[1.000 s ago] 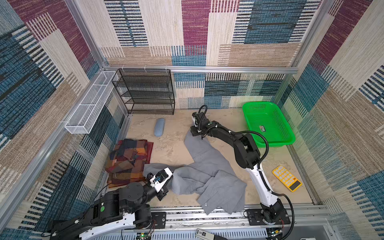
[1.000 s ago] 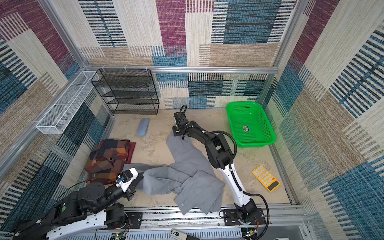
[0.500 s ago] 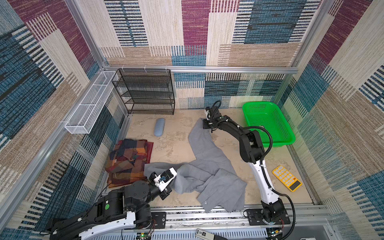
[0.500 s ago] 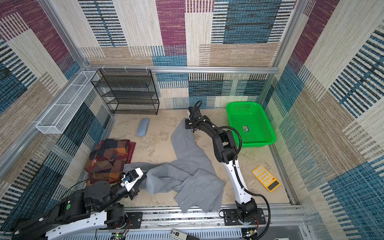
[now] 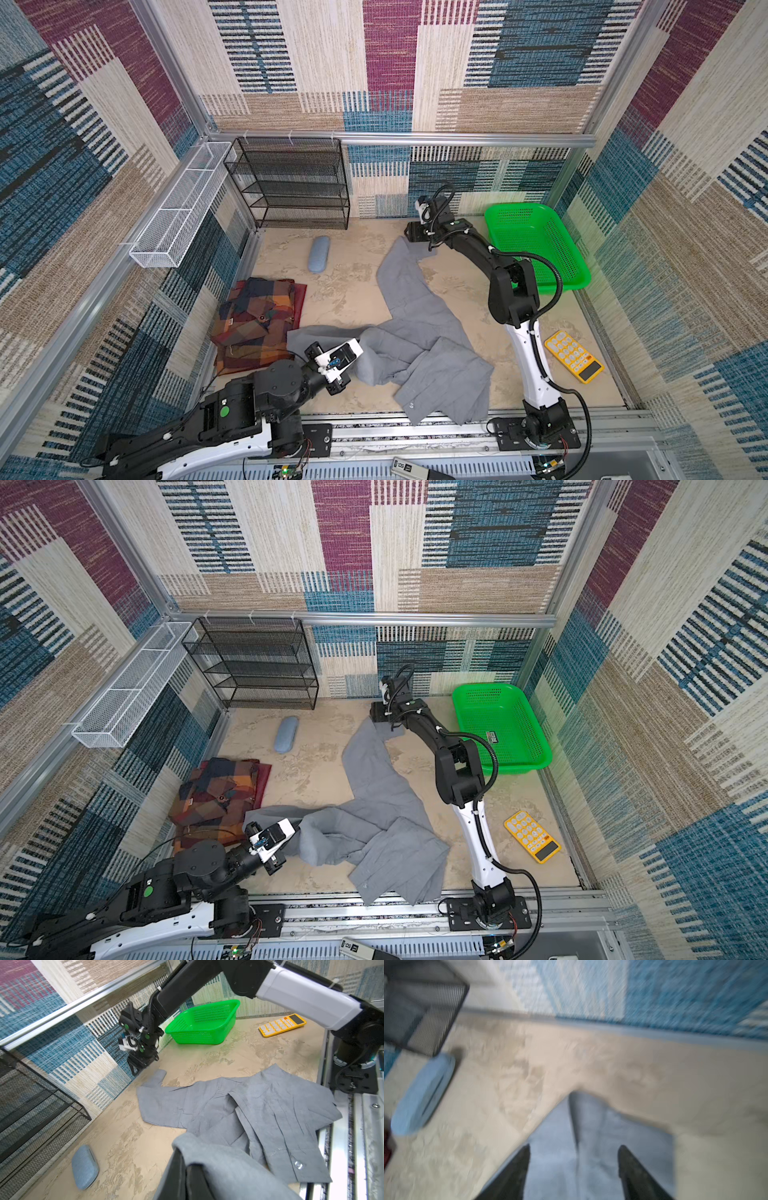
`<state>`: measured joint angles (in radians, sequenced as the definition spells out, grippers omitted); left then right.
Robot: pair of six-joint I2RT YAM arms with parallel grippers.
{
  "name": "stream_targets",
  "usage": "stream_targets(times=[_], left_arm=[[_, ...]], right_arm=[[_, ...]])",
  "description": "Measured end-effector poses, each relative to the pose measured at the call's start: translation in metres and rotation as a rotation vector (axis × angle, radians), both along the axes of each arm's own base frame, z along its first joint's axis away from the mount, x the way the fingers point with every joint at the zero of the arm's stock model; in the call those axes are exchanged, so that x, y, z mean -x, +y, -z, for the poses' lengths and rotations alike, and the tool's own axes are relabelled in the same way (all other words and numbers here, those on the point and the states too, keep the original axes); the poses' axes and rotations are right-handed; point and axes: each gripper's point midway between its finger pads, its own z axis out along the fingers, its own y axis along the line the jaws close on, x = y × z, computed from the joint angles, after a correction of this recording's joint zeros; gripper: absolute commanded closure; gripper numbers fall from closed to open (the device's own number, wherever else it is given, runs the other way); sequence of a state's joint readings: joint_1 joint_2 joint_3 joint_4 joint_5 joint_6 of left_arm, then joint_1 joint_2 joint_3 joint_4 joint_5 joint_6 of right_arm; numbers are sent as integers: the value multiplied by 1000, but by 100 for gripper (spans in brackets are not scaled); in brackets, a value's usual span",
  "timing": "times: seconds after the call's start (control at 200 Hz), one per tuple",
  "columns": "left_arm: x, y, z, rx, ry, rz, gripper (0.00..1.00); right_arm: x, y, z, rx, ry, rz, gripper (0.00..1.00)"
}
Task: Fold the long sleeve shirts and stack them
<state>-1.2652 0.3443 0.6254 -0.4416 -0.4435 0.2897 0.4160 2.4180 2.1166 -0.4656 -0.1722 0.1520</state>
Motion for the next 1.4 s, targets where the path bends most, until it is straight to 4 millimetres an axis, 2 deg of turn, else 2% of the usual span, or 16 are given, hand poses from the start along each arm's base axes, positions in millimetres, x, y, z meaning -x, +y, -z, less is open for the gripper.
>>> stream_targets(times=[0.09,0.16,0.23,0.32,0.401,0.526,0.556,0.616,0.676,0.836,0.972,1.047,1.152,1.297,1.342,1.397], left_arm=[[0,2,0,8,0,-3,100],[0,2,0,7,3,-5,100],[0,2,1,5,4,-4,100],[0,1,3,-1,6,-4,100],[0,1,4,-4,7,-4,100],[0,1,4,-3,7,-4,100],[0,1,4,-2,6,-4,100],[0,2,4,0,6,-4,100],[0,1,4,-2,6,-4,100],[-1,-1,7,-17,11,-3,100],[-2,-7,13,-56,14,-1,100],[-5,-13,15,-80,-7,6,100],[-12,-22,19,-126,-53,0,100],[-26,-26,28,-175,-83,-38,100],[-28,-25,32,-182,-81,-48,86],[-28,-24,34,-185,-80,-49,69]], right_arm=[[26,28,14,25,35,-63,10],[30,33,18,57,29,-59,5],[33,35,26,105,16,-44,4],[47,37,47,160,47,-44,4],[54,38,65,208,63,-40,11],[44,29,71,264,27,0,31],[42,26,72,275,20,5,43],[37,24,73,277,13,14,57],[30,23,73,264,2,18,76],[7,-4,71,190,10,50,98],[-11,-38,64,175,25,107,100],[-20,-52,51,163,11,141,100],[-36,-72,16,127,-39,190,100],[-63,-114,-41,73,-147,294,100],[-69,-128,-50,76,-169,338,100],[-73,-135,-55,70,-180,353,100]])
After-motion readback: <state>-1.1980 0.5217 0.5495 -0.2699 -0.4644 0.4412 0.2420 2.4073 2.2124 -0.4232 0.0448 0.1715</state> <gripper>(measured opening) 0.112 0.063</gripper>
